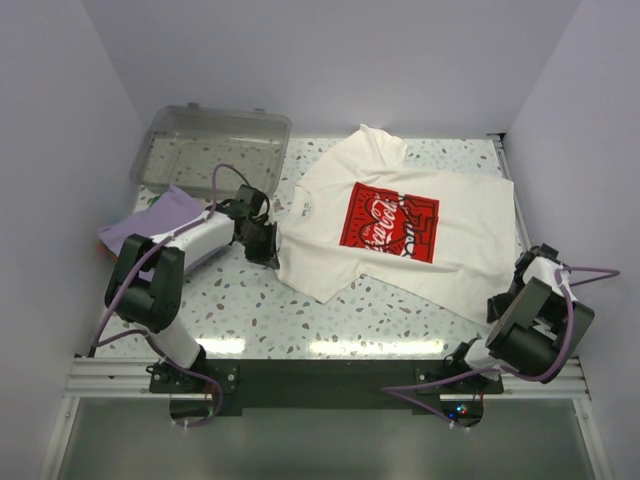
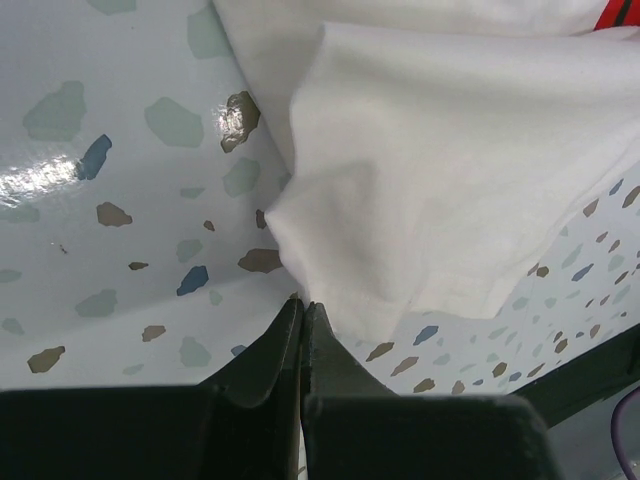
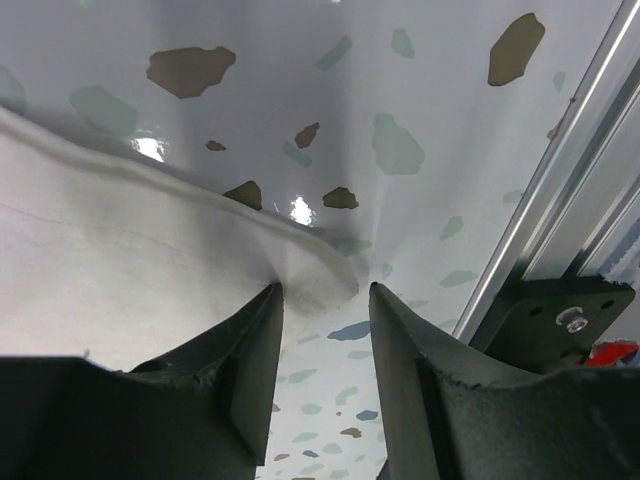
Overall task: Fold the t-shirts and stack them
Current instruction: Flatten the tshirt out
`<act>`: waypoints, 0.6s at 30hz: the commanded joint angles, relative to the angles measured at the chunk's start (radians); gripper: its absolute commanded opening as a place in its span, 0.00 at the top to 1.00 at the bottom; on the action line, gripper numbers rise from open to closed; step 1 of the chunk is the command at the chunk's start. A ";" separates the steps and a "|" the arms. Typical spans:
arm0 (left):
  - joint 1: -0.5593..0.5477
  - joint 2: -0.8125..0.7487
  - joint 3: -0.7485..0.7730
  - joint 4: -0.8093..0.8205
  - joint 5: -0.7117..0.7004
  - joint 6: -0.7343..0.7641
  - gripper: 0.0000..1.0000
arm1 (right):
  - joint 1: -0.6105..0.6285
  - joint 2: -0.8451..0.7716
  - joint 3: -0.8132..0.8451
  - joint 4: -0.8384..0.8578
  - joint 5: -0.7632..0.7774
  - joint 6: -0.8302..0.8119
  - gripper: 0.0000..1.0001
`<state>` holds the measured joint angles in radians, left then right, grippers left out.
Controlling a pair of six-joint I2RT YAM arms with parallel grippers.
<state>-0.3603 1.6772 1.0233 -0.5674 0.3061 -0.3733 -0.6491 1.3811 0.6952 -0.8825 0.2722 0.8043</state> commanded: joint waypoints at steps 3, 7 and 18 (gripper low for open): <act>0.012 -0.033 0.034 -0.015 0.008 0.028 1.00 | -0.004 0.003 -0.017 0.099 0.067 0.022 0.59; 0.014 -0.027 0.037 -0.020 0.010 0.031 1.00 | -0.004 0.003 -0.022 0.114 0.070 0.004 0.71; 0.024 -0.077 0.052 -0.071 0.080 0.010 1.00 | -0.004 -0.017 0.073 0.053 -0.014 -0.089 1.00</act>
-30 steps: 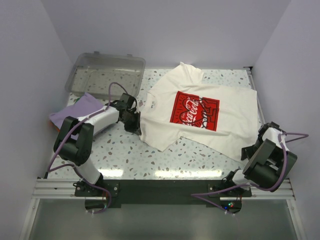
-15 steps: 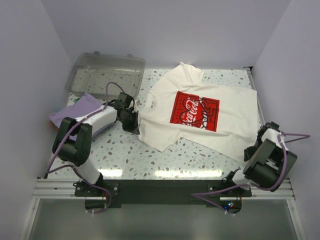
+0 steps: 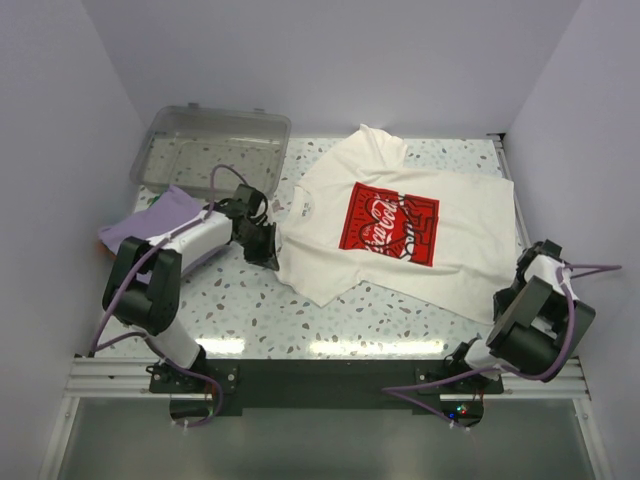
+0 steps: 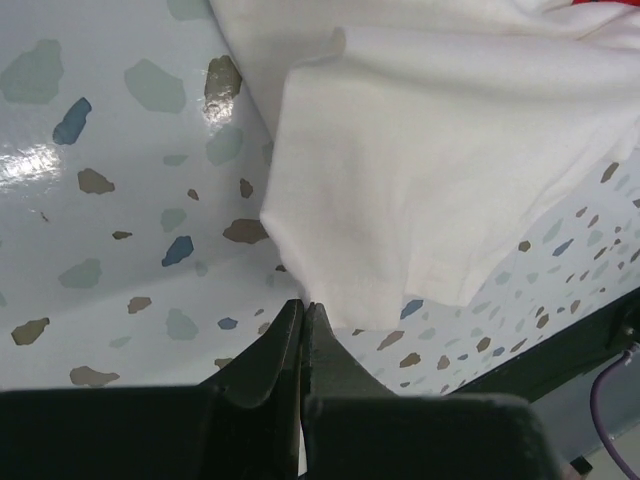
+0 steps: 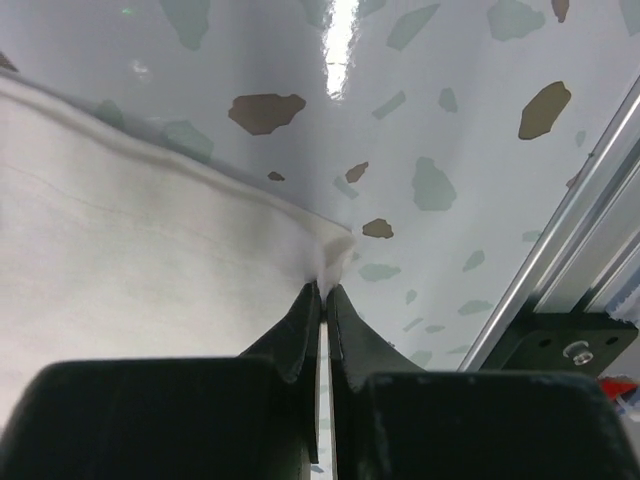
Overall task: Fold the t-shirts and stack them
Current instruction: Flatten the tshirt out, then fold the tshirt
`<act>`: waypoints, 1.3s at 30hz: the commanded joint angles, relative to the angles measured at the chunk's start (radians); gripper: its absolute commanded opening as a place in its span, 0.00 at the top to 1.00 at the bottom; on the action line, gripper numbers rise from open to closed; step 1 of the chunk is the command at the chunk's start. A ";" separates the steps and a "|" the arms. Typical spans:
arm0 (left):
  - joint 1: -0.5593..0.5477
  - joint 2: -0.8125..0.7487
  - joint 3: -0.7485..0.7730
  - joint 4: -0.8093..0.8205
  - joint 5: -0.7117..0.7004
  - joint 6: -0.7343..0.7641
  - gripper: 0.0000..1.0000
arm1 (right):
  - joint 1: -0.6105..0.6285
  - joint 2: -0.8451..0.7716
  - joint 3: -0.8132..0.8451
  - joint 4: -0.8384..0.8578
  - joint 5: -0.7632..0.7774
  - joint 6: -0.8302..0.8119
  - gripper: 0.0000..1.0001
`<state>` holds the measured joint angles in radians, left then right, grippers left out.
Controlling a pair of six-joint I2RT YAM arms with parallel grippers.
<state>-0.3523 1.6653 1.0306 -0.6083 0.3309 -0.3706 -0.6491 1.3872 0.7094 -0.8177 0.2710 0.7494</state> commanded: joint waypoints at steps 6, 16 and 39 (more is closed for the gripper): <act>0.022 -0.163 0.037 -0.087 0.111 -0.042 1.00 | -0.004 -0.108 0.163 -0.152 -0.085 -0.105 1.00; 0.022 -0.377 -0.078 -0.169 0.181 -0.136 1.00 | 0.048 -0.197 0.230 -0.337 -0.067 -0.163 1.00; -0.028 -0.812 -0.371 -0.243 0.333 -0.438 1.00 | 0.189 -0.243 0.249 -0.377 0.034 -0.160 1.00</act>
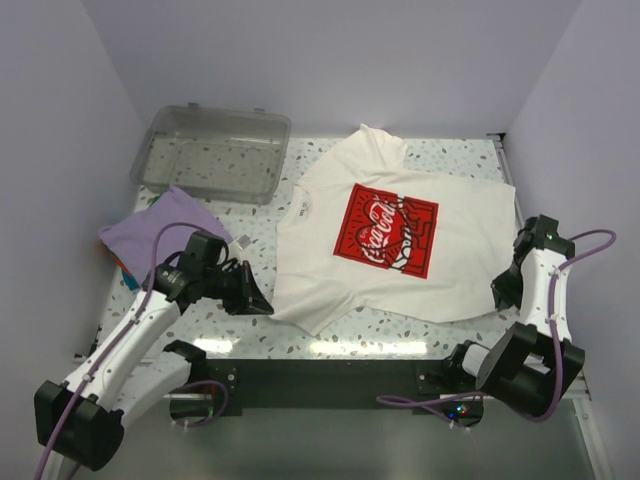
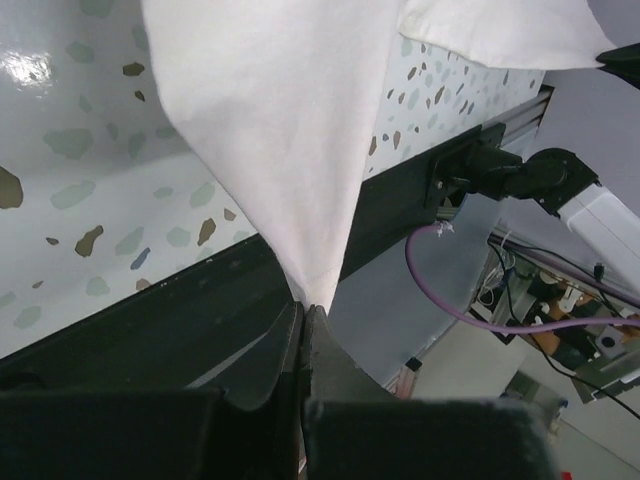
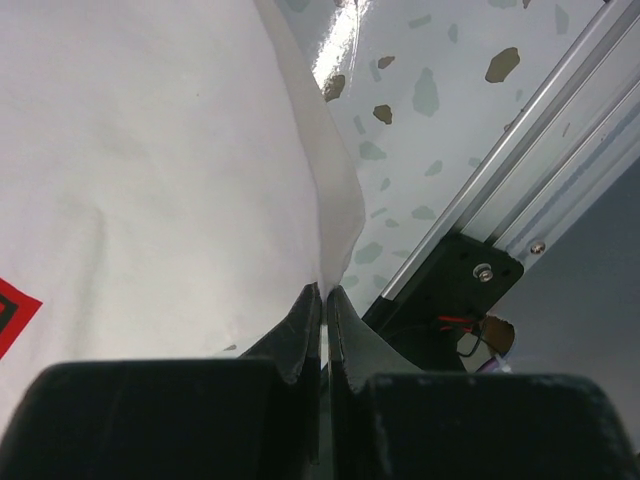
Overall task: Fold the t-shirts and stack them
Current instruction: Fold the tshirt
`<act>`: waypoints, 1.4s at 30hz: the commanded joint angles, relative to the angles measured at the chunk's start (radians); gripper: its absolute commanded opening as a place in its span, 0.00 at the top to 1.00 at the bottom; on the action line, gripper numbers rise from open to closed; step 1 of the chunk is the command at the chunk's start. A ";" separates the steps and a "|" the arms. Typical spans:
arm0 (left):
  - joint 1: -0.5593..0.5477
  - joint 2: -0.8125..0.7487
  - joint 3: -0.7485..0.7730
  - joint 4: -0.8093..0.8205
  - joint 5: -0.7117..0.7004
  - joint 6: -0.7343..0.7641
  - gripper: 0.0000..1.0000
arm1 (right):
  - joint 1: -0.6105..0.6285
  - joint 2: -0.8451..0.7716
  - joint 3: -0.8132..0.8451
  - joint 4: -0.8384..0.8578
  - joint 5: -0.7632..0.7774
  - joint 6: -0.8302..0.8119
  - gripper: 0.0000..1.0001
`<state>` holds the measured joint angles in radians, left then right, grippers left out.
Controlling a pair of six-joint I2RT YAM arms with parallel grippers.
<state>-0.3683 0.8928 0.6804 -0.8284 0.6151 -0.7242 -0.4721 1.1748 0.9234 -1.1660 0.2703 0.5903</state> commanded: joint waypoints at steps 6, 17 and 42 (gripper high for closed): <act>-0.021 0.021 0.004 0.035 0.045 -0.075 1.00 | 0.015 -0.027 0.037 -0.020 0.033 -0.006 1.00; -0.018 0.403 0.396 0.081 -0.120 0.109 1.00 | 0.015 -0.007 0.063 0.019 0.053 -0.056 1.00; 0.035 1.219 1.436 -0.007 -0.009 0.269 1.00 | 0.013 0.219 0.230 0.126 0.124 -0.007 1.00</act>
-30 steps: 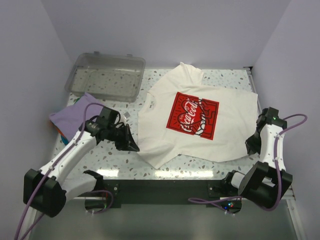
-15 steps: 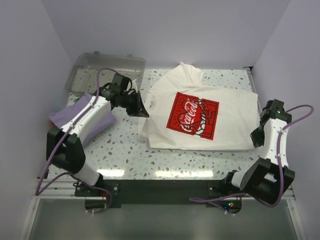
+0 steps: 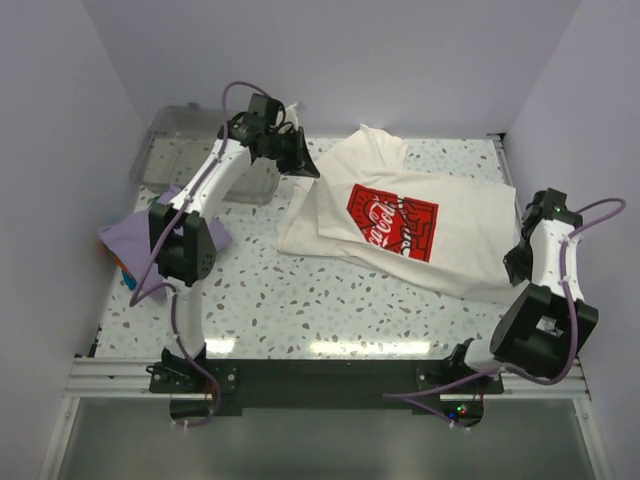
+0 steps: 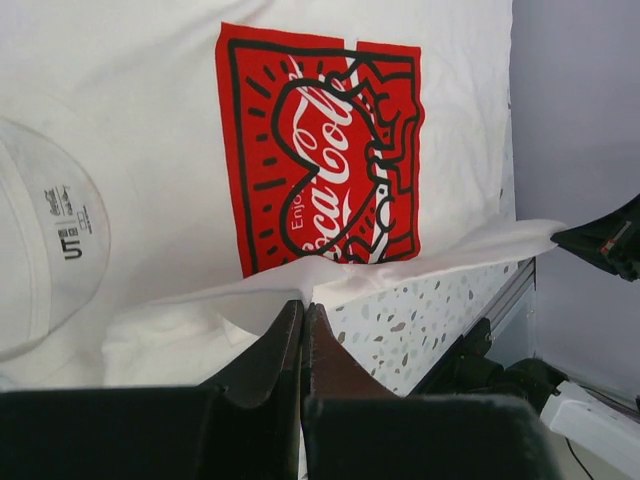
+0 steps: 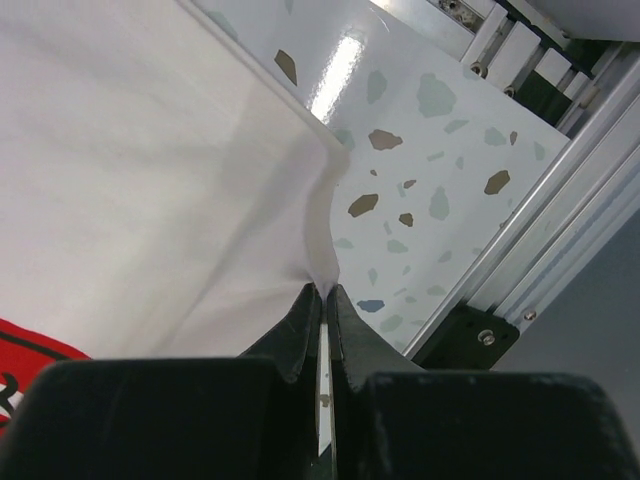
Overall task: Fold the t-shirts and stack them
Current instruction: Fold the tshirt
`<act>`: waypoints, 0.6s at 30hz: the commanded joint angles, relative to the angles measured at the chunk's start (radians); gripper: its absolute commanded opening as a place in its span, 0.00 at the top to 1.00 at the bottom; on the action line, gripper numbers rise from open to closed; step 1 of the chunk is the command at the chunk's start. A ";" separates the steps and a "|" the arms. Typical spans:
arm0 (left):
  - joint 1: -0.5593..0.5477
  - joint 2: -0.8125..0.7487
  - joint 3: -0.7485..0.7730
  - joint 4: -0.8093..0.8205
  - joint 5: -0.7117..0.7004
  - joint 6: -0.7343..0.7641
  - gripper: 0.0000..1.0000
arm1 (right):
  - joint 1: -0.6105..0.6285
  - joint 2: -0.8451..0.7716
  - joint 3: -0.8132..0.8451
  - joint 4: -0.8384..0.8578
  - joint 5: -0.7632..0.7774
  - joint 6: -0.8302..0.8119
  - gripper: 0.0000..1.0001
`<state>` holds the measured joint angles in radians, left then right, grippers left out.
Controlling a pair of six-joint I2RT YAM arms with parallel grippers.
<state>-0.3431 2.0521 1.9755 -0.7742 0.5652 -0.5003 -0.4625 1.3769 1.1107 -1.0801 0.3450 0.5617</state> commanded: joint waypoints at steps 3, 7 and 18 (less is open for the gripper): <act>0.012 0.117 0.207 -0.056 0.067 0.040 1.00 | 0.004 0.050 0.055 0.051 0.058 0.024 1.00; 0.012 0.149 0.224 -0.008 0.081 0.017 1.00 | 0.004 0.077 0.063 0.063 0.066 0.029 1.00; 0.012 0.197 0.220 0.193 0.102 -0.038 1.00 | 0.005 0.151 0.086 0.111 0.072 0.044 1.00</act>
<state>-0.3412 2.2410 2.1525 -0.7006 0.6395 -0.5129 -0.4625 1.5120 1.1522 -1.0077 0.3779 0.5827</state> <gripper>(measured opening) 0.020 0.019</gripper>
